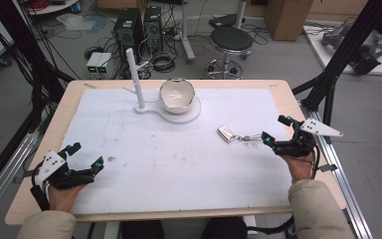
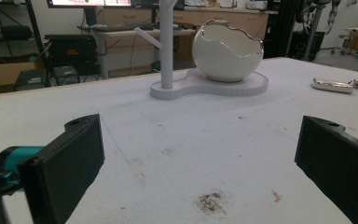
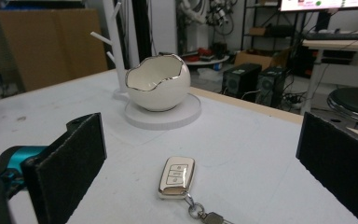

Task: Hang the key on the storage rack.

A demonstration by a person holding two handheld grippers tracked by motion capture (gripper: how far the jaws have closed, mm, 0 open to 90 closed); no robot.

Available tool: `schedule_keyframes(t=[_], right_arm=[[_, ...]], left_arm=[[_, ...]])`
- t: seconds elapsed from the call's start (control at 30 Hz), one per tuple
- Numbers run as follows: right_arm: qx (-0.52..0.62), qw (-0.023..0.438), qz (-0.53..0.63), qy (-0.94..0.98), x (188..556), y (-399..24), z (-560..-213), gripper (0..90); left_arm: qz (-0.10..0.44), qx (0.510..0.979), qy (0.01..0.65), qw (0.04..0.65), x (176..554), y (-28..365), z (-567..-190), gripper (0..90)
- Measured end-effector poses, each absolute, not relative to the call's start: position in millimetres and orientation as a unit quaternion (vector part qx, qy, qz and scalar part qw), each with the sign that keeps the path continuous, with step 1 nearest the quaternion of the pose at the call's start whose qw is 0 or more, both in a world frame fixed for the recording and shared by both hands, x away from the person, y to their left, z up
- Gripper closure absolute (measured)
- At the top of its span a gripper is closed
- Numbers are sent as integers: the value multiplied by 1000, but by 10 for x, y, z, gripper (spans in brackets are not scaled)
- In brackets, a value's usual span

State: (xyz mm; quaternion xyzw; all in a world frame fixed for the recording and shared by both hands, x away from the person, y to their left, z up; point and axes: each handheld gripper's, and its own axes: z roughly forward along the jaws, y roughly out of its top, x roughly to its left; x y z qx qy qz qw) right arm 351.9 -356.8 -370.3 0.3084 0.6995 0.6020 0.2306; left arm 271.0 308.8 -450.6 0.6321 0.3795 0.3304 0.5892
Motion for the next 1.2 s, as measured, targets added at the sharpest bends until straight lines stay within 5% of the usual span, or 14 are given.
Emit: schedule_keyframes(t=[0.6, 1.2], right_arm=[[245, 169, 442, 846, 4247, -3664, -3173, 5], [207, 78, 294, 930, 4748, -3585, -3603, 6]], left_arm=[[331, 632, 378, 590, 2708, 3088, -4507, 18], [330, 635, 380, 586, 2716, 3082, -4504, 17]])
